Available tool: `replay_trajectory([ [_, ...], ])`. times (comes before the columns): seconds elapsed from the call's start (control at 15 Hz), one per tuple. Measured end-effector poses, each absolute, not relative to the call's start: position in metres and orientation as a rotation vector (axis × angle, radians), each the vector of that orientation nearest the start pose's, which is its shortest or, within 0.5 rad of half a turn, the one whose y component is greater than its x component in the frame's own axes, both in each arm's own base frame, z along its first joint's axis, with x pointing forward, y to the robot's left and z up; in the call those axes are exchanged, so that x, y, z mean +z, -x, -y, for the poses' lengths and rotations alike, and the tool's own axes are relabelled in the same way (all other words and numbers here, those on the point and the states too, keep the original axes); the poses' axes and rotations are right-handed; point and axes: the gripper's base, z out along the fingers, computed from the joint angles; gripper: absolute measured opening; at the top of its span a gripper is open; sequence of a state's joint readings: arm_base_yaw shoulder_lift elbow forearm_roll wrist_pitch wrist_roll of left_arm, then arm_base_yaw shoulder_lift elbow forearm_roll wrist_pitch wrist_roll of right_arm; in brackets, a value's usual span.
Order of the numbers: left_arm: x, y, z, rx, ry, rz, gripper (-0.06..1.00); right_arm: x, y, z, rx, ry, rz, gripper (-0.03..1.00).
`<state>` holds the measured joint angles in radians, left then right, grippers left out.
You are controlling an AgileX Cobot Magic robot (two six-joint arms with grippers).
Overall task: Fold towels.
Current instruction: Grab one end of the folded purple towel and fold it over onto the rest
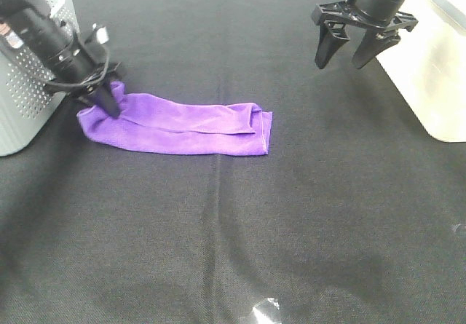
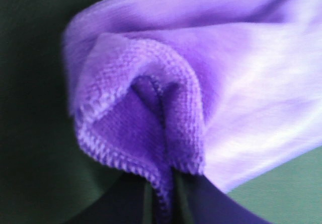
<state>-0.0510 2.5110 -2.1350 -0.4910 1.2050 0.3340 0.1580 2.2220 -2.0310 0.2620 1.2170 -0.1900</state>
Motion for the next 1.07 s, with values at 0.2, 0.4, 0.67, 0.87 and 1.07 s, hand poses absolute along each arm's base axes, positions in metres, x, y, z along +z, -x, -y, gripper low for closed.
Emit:
replay_trajectory([
  [0.2, 0.143, -0.503, 0.115, -0.732, -0.443, -2.844, 0.03, 0.245, -0.464, -0.096, 0.363, 0.412, -2.817, 0.71],
  [0.4, 0.161, -0.493, 0.179, -0.760, -0.559, -2.791, 0.03, 0.272, -0.457, -0.095, 0.358, 0.414, -2.760, 0.71],
  [0.67, 0.148, -0.490, 0.216, -0.794, -0.589, -2.789, 0.03, 0.284, -0.453, -0.095, 0.357, 0.414, -2.735, 0.71],
  [0.87, 0.147, -0.483, 0.239, -0.821, -0.633, -2.776, 0.03, 0.289, -0.451, -0.094, 0.357, 0.408, -2.725, 0.71],
  [1.07, 0.147, -0.473, 0.263, -0.865, -0.664, -2.757, 0.10, 0.307, -0.444, -0.093, 0.358, 0.388, -2.689, 0.71],
])
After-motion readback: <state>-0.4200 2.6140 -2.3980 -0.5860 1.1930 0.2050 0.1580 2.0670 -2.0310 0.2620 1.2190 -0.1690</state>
